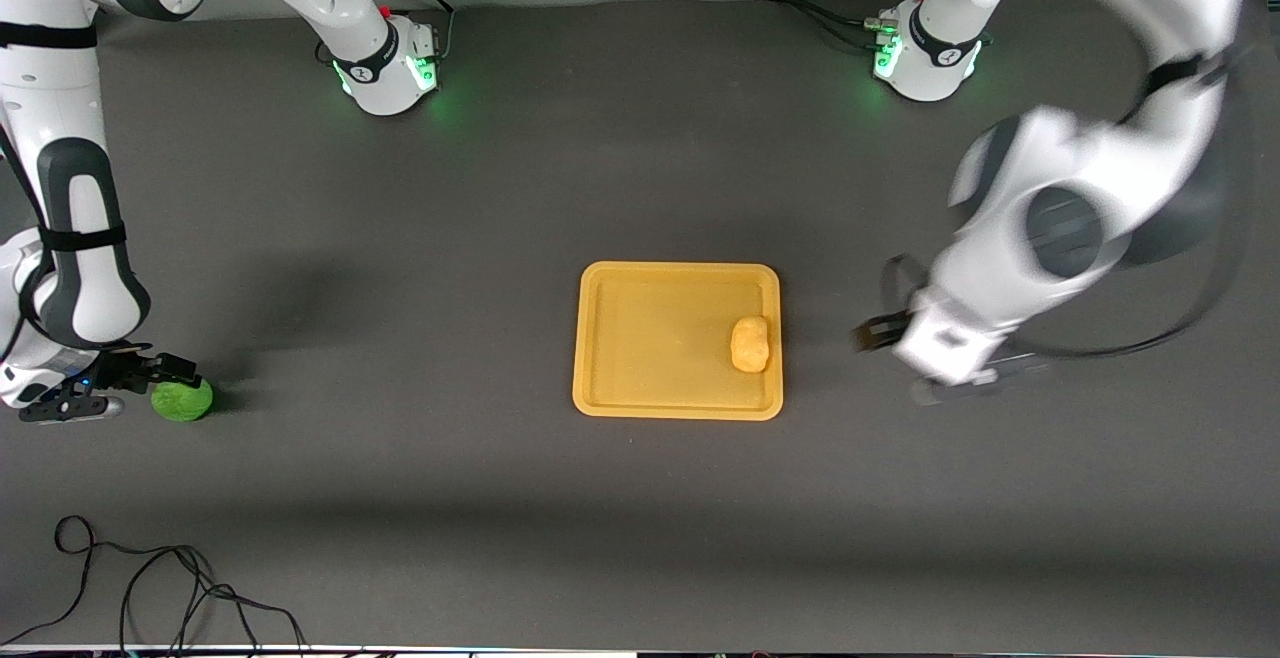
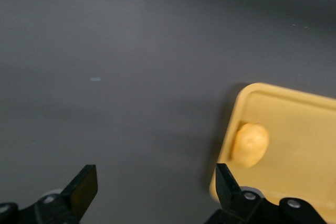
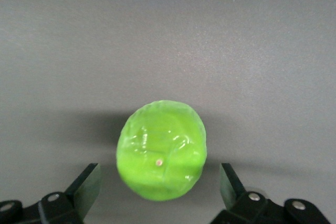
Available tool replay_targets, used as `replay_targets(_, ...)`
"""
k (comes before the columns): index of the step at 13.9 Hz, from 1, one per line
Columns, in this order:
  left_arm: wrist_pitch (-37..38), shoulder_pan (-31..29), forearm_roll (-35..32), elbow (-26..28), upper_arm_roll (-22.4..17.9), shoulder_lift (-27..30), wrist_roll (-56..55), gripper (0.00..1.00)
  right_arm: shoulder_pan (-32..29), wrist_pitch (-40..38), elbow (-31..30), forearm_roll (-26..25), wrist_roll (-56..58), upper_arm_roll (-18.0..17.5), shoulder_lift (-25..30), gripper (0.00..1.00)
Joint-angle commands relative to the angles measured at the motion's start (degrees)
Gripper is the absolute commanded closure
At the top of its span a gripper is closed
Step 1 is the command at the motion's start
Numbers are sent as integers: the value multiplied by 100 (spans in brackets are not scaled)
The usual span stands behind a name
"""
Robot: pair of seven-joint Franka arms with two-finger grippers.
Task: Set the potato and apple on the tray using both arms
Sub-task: 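Lift the green apple with the right gripper while the left gripper withdraws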
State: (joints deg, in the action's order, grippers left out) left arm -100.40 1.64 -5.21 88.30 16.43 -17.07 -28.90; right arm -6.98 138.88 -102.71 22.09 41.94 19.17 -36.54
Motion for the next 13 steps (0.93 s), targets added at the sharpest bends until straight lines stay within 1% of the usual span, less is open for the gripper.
replay_targets(1, 565, -434, 2, -95, -34, 430, 1162, 0, -5, 131, 67, 225, 219, -1, -134, 0)
replay_targets(2, 479, -576, 2, 194, -43, 719, 1619, 0, -5, 131, 76, 225, 245, -1, -134, 2)
replay_targets(3, 425, -777, 11, 379, -60, 940, 1955, 0, -5, 122, 93, 217, 323, -1, -152, 28)
replay_targets(4, 468, -1014, 63, 486, -52, 1107, 2297, 0, 29, 105, 163, 216, 446, -1, -152, 51)
replay_targets(5, 443, -1164, 73, 652, -61, 1292, 2658, 0, 30, 70, 268, 208, 464, -1, -152, 54)
replay_targets(6, 356, -1349, 81, 854, -61, 1442, 2879, 0, 38, 43, 374, 190, 473, -1, -152, 54)
replay_targets(8, 188, -1386, 81, 1066, -69, 1566, 2899, 0, 56, 17, 480, 146, 482, -1, -99, 62)
replay_targets(9, 196, -1394, 81, 1128, -69, 1610, 2907, 0, 100, -166, 576, 129, 456, -1, -64, 62)
replay_targets(11, 13, -1394, 81, 1521, -131, 1864, 3038, 0, 231, -928, 944, 33, 386, 77, 146, 62)
replay_targets(13, -286, -1394, 116, 1778, -157, 1961, 3118, 0, 241, -1667, 1348, -633, 133, 121, 479, 64)
